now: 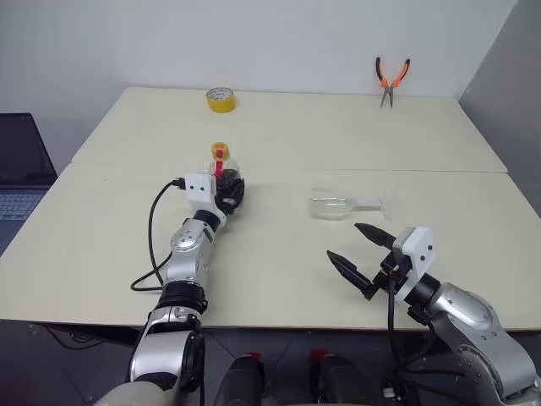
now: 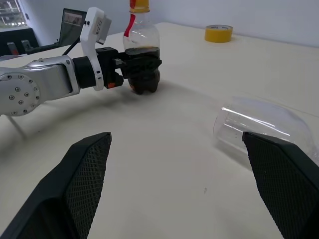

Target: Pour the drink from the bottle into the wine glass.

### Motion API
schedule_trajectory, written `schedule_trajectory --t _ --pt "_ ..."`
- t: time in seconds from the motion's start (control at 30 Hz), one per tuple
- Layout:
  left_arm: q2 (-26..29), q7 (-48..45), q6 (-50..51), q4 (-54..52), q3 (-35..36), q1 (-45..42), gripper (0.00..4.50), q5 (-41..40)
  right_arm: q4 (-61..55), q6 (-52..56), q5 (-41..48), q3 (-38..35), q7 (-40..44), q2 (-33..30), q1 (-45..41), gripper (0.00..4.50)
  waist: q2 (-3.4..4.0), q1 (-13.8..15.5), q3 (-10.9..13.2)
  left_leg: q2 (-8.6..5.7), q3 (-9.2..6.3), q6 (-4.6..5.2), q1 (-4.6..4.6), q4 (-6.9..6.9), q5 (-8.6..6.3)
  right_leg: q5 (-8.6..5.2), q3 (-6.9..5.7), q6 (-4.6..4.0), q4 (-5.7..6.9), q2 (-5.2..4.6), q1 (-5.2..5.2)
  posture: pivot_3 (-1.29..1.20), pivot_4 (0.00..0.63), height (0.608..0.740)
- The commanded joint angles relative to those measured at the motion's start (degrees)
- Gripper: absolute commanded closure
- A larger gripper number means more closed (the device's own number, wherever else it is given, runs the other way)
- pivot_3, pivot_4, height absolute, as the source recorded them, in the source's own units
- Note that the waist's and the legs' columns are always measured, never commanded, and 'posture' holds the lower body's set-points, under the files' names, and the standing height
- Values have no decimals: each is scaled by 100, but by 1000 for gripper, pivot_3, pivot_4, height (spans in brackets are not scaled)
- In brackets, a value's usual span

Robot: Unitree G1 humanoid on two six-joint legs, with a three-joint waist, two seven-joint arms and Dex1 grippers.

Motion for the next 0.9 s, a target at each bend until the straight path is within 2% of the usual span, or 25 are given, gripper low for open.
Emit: schedule_trajectory --t 0.03,0.1,0.23,0.33,0.43,0.57,0.7,0.9 --pt "47 -99 -84 -74 3 -80 2040 -62 -129 -65 39 -57 -56 43 -60 0 0 0 0 0 0 0 0 0 0 0 0 0 0 0 0 0 150 740" --pt "55 -124 -51 -108 -2 -68 2278 -72 -149 -58 48 -70 -72 48 -85 0 0 0 0 0 -1 0 0 0 0 0 -1 0 0 0 0 0 150 740" --pt "37 -178 254 -542 -37 74 2453 -155 -274 28 87 -138 -140 10 -210 0 0 -1 0 0 -2 0 0 0 0 0 -3 0 0 0 0 0 150 740" --pt "-36 -219 737 -1423 -181 461 2544 -267 -518 312 232 -271 -260 -103 -485 0 0 -18 0 2 -1 0 -1 0 0 0 0 0 0 -2 0 0 150 740" --pt "-125 -164 1372 -2559 -395 1006 2599 -384 -813 1030 631 -498 -568 -221 -956 0 -1 -30 1 3 3 -2 -1 -1 0 1 8 -1 0 -7 -2 0 150 740" --pt "-131 -143 1852 -3782 -914 1680 2709 -189 -949 1735 1146 -508 -878 -183 -1596 0 -1 -22 1 4 -1 -2 0 -1 0 1 6 -2 2 -10 -1 0 150 740" --pt "-56 -9 1877 -4185 -1256 1842 2829 201 -694 2215 1131 -124 -1213 8 -2392 0 -2 -17 1 3 -4 -1 1 0 1 3 3 -5 4 -8 -1 0 150 740" --pt "-96 106 1975 -4283 -1317 1940 3035 299 20 2464 807 285 -1689 568 -3193 0 -2 -34 1 5 -1 3 1 1 3 8 7 -13 4 -4 -3 0 150 740"
